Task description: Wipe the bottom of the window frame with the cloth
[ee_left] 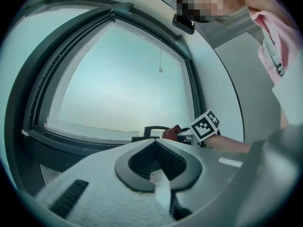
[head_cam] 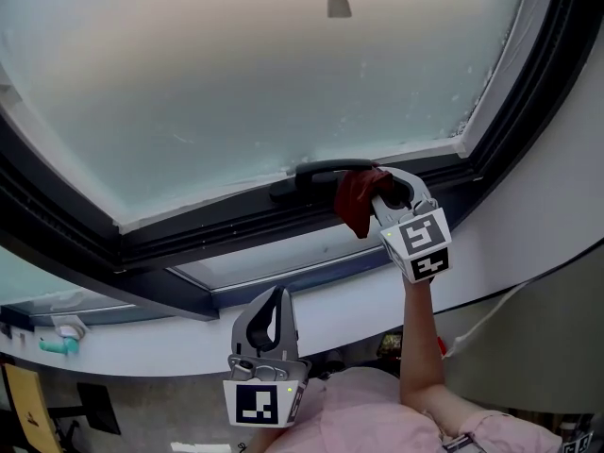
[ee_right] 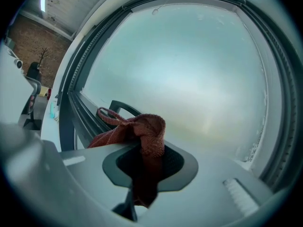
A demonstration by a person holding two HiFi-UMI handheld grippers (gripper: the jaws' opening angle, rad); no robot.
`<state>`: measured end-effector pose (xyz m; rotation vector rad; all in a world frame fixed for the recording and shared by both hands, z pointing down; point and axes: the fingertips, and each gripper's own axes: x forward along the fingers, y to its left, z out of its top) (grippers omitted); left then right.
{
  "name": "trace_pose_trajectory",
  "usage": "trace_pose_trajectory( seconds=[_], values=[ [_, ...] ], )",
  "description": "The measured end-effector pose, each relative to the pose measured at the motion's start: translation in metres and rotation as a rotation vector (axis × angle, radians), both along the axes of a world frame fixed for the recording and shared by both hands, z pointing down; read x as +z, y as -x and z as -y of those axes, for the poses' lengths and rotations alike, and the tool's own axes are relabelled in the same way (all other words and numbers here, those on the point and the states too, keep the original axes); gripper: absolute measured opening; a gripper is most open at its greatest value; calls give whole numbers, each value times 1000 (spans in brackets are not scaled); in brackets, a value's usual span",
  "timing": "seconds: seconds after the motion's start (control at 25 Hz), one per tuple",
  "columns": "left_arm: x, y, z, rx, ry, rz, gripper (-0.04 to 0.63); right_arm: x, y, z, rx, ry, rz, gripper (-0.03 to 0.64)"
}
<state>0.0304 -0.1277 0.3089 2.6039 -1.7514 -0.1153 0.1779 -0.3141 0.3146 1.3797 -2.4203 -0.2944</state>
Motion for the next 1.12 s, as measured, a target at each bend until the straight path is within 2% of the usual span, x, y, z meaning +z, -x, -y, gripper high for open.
trace_pose_trajectory(
  seconds=[0.4,0.56,0.72,1.12],
  values=[
    [-3,-5,3,0,6,-17,-3,2,-33,6,51,11,-12,55],
    [-7,-5,11,-2,-13,-20,-3,-5,-31,16,10,5,-27,54],
    [4,-9,4,6,19,-17,-3,0,-32,12,-20,34,22,55],
    [11,-20,8,20,40,-25,-3,0,-41,13,-52,41,47,56]
  ],
)
